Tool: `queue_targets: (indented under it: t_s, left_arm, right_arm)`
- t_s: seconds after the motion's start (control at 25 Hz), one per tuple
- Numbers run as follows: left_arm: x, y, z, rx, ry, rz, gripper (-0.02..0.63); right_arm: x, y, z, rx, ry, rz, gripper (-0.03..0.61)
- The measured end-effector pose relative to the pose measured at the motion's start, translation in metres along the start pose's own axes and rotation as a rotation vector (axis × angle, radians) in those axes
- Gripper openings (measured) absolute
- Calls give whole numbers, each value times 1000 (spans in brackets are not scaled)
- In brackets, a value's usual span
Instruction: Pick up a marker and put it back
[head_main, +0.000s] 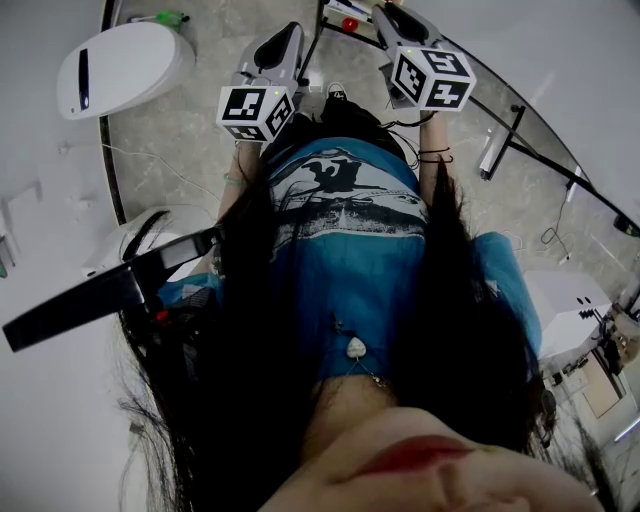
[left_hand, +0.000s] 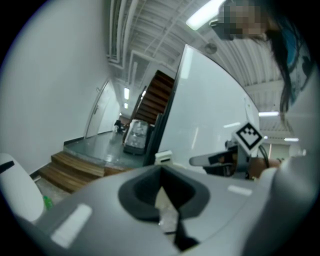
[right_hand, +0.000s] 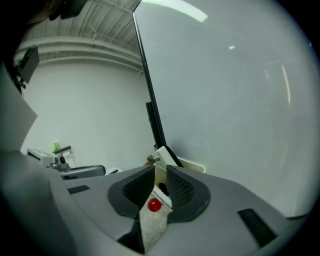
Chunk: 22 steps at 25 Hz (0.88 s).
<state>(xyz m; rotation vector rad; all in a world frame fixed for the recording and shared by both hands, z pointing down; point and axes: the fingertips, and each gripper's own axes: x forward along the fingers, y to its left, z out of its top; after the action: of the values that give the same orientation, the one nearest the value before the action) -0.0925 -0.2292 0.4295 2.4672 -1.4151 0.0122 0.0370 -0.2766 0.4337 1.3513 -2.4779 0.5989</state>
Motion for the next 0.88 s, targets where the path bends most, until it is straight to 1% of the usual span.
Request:
queue_targets:
  t_s: [0.12,0.24,0.4,0.52,0.64,0.76,0.88]
  left_arm:
    - [-1,0,-2,-1,7,-1,2]
    - [-7,-4,-10,-3,18,-12,2]
    - [-29,-9,-34,-19,53,-31,2]
    - [-38,-12,-52,-39,92,-44,2]
    - [-53,-15,-66,-44,109,-58,2]
    - [-94,-43,-65,-33,92,-72,2]
    - [-115,-69,-54,-16,67,-76,2]
  right_arm:
    - [-5,4,2,96,-38,39,74]
    - [-10,11,-7,133,-49,50,74]
    - [-21,31,-34,147,-41,46,69]
    - [-28,45,-52,162,-31,46,54]
    - [-34,64,-71,158,-17,49,40]
    - [-71,95,-82,140,-22,58,29]
    - [-105,110,-77,116,-47,65,18]
